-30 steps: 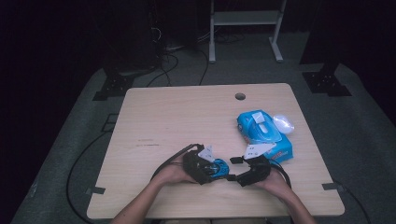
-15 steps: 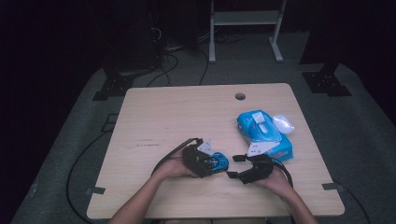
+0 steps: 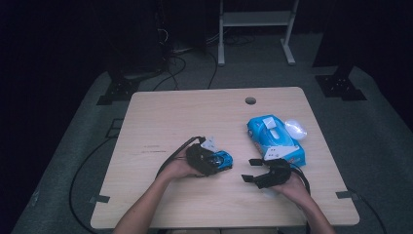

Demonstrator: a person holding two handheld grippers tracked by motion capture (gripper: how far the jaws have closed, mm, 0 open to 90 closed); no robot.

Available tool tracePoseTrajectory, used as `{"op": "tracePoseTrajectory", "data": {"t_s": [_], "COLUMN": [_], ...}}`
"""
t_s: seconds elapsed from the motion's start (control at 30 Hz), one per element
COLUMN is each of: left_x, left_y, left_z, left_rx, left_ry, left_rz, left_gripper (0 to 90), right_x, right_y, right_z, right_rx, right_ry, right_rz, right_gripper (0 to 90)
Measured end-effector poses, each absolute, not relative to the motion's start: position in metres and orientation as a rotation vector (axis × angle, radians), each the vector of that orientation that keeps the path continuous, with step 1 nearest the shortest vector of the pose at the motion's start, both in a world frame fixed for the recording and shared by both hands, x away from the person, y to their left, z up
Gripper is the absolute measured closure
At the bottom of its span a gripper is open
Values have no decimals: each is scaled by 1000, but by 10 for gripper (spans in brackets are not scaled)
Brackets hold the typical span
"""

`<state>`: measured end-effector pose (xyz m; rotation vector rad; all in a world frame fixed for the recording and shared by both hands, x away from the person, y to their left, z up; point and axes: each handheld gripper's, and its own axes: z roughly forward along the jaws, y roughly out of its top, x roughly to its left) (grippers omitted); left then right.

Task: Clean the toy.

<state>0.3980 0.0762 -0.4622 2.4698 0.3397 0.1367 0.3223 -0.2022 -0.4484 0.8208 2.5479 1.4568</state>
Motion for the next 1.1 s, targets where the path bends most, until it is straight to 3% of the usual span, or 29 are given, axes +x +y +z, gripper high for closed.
{"op": "tracePoseTrajectory", "data": {"t_s": [0.2,1.1], "left_x": [396,371], "left_y": [80,113], "left_z": [-455,-433], "left_rx": [2427,2352], "left_ry": [374,389], "left_rz": [157,240], "left_gripper": [193,154], "right_x": [320,314], "right_y": [-206,-233], "right_z": [-445,-435], "right_rx": [821,881], "right_ry": [2531,2461], "right_rz": [1448,1447], "right_gripper": [272,272]}}
